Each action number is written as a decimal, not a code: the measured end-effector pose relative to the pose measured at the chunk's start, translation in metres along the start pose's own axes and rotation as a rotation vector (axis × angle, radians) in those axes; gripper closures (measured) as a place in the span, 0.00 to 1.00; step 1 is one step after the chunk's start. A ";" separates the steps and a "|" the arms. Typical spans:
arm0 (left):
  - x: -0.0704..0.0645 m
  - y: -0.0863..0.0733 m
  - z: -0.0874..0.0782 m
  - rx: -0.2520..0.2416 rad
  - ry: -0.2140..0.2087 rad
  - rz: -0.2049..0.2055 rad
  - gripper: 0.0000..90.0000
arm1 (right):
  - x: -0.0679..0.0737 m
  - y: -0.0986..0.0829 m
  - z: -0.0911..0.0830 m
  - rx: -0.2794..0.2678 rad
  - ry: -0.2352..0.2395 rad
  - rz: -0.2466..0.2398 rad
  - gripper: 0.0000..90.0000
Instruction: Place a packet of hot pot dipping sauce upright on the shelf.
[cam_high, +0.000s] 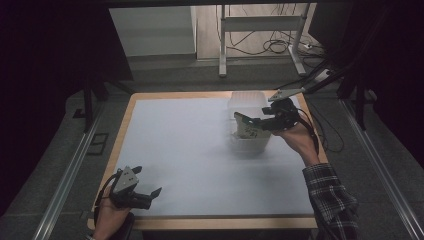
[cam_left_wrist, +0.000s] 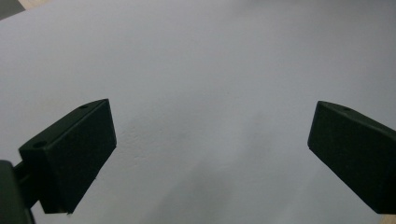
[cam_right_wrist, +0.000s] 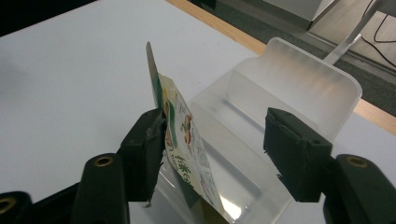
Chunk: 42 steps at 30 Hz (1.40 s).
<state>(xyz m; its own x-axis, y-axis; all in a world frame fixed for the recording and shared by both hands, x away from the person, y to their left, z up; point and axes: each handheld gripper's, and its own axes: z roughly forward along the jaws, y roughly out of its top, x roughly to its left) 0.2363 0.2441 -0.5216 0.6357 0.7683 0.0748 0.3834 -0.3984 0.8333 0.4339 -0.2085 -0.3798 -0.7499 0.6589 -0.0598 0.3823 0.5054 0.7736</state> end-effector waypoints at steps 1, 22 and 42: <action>0.000 0.000 0.000 0.000 0.000 0.000 0.01 | 0.001 0.000 -0.001 -0.001 -0.001 -0.001 0.41; 0.000 0.000 0.000 0.004 0.004 0.001 0.01 | 0.016 -0.009 -0.014 -0.014 0.015 0.009 0.26; 0.000 0.001 -0.001 0.001 -0.006 -0.011 0.01 | 0.028 -0.029 -0.031 -0.054 0.040 0.019 0.15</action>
<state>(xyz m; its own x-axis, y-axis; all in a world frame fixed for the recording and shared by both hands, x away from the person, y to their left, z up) 0.2361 0.2441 -0.5208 0.6355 0.7696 0.0620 0.3913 -0.3903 0.8334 0.3854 -0.2217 -0.3843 -0.7638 0.6451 -0.0203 0.3681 0.4612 0.8073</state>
